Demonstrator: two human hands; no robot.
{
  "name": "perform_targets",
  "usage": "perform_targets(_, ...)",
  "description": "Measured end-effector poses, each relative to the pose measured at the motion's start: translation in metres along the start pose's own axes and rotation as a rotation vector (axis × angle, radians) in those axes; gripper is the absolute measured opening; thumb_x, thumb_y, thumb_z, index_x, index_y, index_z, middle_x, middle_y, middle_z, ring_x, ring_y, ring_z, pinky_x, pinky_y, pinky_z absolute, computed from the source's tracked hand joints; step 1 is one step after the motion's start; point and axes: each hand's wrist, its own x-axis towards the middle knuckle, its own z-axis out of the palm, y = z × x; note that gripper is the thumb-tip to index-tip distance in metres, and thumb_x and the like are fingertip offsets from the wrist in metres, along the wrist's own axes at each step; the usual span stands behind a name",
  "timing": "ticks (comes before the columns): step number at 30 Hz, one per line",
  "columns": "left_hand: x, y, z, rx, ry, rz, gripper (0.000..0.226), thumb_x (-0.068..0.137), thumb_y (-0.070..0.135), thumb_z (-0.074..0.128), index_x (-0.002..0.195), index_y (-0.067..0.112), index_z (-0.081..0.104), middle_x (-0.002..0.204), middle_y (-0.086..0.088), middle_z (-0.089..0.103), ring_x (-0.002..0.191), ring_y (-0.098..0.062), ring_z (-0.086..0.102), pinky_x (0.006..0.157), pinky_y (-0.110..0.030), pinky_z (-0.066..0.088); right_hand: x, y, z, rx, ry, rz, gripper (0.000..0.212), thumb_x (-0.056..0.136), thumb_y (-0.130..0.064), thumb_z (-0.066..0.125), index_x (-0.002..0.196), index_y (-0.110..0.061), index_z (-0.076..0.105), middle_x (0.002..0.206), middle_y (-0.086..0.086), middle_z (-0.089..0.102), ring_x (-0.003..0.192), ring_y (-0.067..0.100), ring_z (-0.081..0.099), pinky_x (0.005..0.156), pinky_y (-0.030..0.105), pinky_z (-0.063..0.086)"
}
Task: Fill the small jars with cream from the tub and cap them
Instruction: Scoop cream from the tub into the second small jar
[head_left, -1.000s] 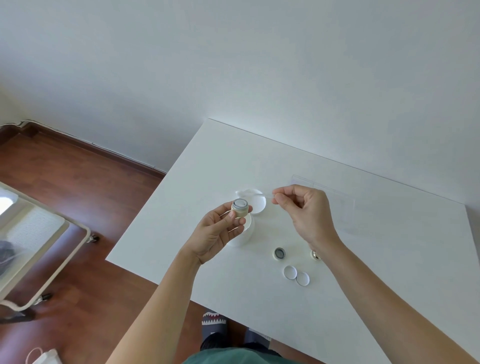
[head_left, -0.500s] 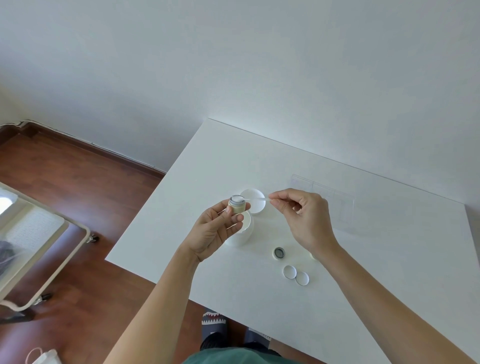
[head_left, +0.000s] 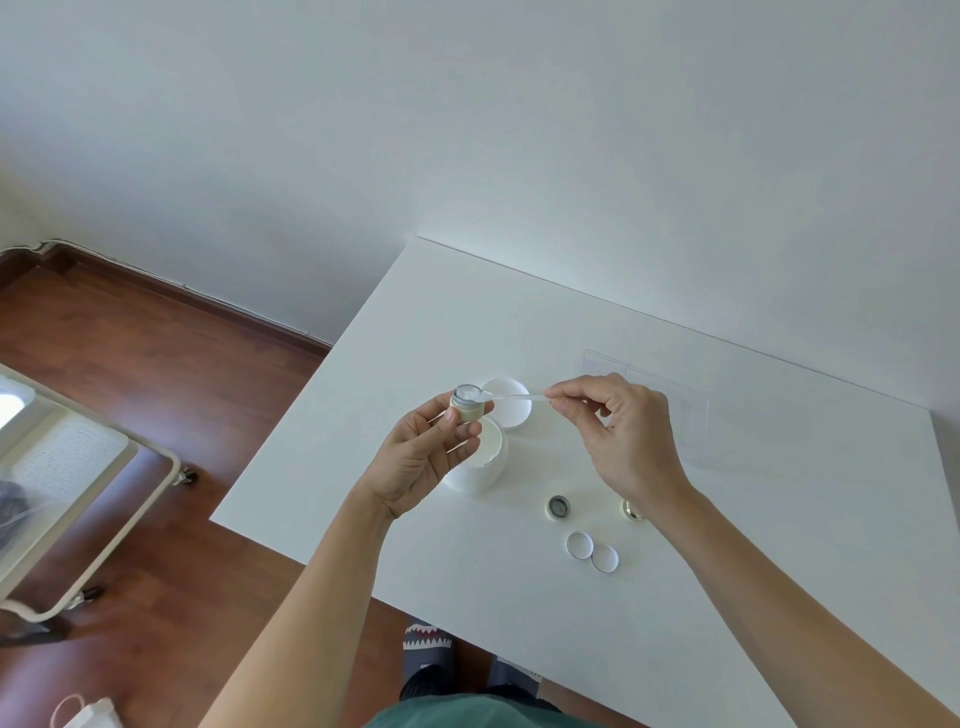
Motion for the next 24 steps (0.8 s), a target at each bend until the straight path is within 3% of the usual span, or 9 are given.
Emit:
perform_targets(6, 0.001, -0.001, -0.001, 0.026, -0.010, -0.009, 0.031, 0.096, 0.017, 0.056, 0.125, 0.012, 0.065, 0.129, -0.013, 0.065, 0.090, -0.013, 0.067, 0.085, -0.028, 0.056, 0.006, -0.004, -0.003, 0.022, 0.058, -0.016, 0.013, 0.086, -0.014, 0.070, 0.087, -0.024, 0.077, 0.071, -0.035, 0.063, 0.071, -0.001, 0.057, 0.068, 0.003, 0.039)
perform_targets(12, 0.002, 0.000, 0.002, 0.037, -0.014, -0.012, 0.032, 0.095, 0.015, 0.056, 0.126, 0.013, 0.064, 0.129, -0.012, 0.065, 0.089, -0.015, 0.067, 0.084, -0.029, 0.056, 0.008, -0.005, 0.005, 0.012, 0.038, -0.007, 0.012, 0.087, -0.015, 0.070, 0.090, -0.024, 0.077, 0.080, -0.012, 0.070, 0.072, 0.001, 0.058, 0.069, 0.004, 0.040)
perform_targets(18, 0.001, 0.002, -0.002, 0.032, -0.002, -0.010, 0.034, 0.095, 0.013, 0.056, 0.128, 0.010, 0.061, 0.127, -0.013, 0.064, 0.090, -0.016, 0.068, 0.085, -0.030, 0.056, 0.002, 0.000, 0.005, 0.006, 0.012, -0.014, 0.012, 0.086, -0.015, 0.070, 0.091, -0.024, 0.077, 0.082, -0.004, 0.072, 0.070, 0.002, 0.059, 0.068, 0.004, 0.040)
perform_targets(22, 0.002, 0.001, -0.004, 0.022, 0.010, -0.015, 0.030, 0.094, 0.013, 0.058, 0.122, 0.016, 0.067, 0.113, -0.007, 0.068, 0.091, -0.016, 0.069, 0.085, -0.031, 0.056, 0.000, 0.002, -0.002, 0.001, 0.030, -0.030, 0.013, 0.085, -0.013, 0.071, 0.090, -0.024, 0.076, 0.079, -0.011, 0.069, 0.074, 0.004, 0.059, 0.069, 0.003, 0.040)
perform_targets(24, 0.002, 0.001, -0.005, 0.023, 0.002, -0.013, 0.031, 0.093, 0.012, 0.059, 0.123, 0.016, 0.066, 0.120, -0.010, 0.067, 0.092, -0.016, 0.069, 0.085, -0.031, 0.056, 0.002, 0.001, -0.005, 0.008, 0.053, -0.030, 0.013, 0.085, -0.013, 0.071, 0.089, -0.024, 0.076, 0.079, -0.022, 0.066, 0.073, 0.004, 0.059, 0.069, 0.002, 0.039)
